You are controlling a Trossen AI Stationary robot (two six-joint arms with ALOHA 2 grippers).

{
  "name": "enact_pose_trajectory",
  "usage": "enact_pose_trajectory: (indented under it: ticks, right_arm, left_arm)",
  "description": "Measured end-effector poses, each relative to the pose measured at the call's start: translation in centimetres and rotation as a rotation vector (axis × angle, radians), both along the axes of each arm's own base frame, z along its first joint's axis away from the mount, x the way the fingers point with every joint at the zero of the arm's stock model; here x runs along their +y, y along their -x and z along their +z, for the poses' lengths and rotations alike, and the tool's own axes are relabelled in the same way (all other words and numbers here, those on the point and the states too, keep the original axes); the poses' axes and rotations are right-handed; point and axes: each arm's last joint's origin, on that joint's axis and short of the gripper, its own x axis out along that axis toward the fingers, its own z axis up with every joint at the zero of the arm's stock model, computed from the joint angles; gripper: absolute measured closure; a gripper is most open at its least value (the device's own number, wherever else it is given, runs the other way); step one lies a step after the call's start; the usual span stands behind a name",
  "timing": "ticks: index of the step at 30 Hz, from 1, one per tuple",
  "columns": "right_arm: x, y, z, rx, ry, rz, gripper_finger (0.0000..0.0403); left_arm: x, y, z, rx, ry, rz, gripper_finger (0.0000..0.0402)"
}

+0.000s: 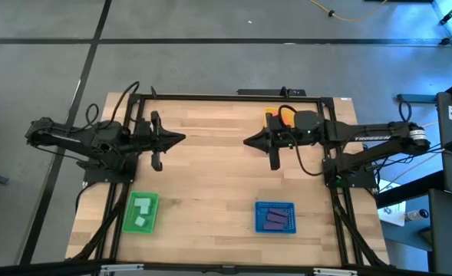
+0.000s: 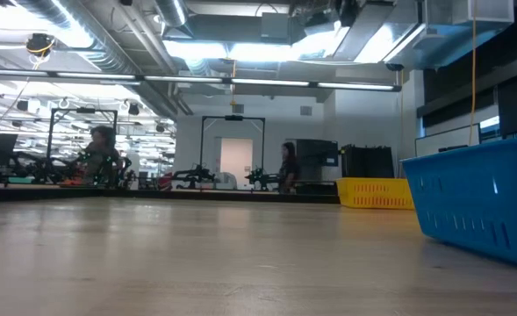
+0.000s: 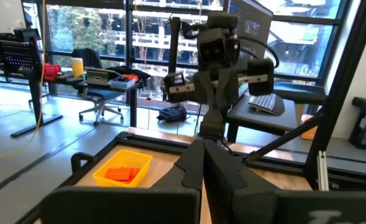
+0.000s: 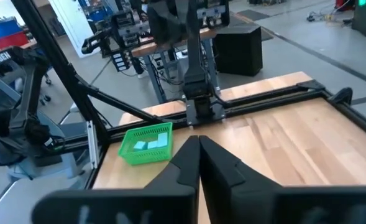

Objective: Sort & place blocks by color
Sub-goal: Return to Home Position

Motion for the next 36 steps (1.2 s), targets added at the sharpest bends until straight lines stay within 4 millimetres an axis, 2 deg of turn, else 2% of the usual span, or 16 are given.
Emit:
enact_pose_trajectory:
  ticks: [9, 15, 24, 32, 36]
  right_arm:
    - [0.1, 2.6, 1.4, -0.006, 0.028, 0.005, 0.0400]
    - [0.1, 4.0, 2.3, -0.030, 0.029, 0.004, 0.0401]
    - [0.2, 4.3, 2.5, -0.038, 0.002, 0.041, 0.0402]
    - [0.2, 4.3, 2.5, -0.036, -0.033, 0.040, 0.0402]
    - [0.2, 4.3, 2.5, -0.032, -0.080, 0.033, 0.0402]
  left_arm:
    - [0.0, 0.1, -0.7, 0.049, -0.001, 0.000, 0.0401]
    - [0.7, 1.9, -5.0, -0.033, 0.039, -0.009, 0.0401]
    - [1.8, 4.9, -11.3, -0.131, 0.164, 0.018, 0.0401]
    - [1.9, 6.2, -14.9, -0.208, 0.220, 0.004, 0.0401]
    - [1.8, 6.1, -15.7, -0.142, 0.218, -0.024, 0.0401]
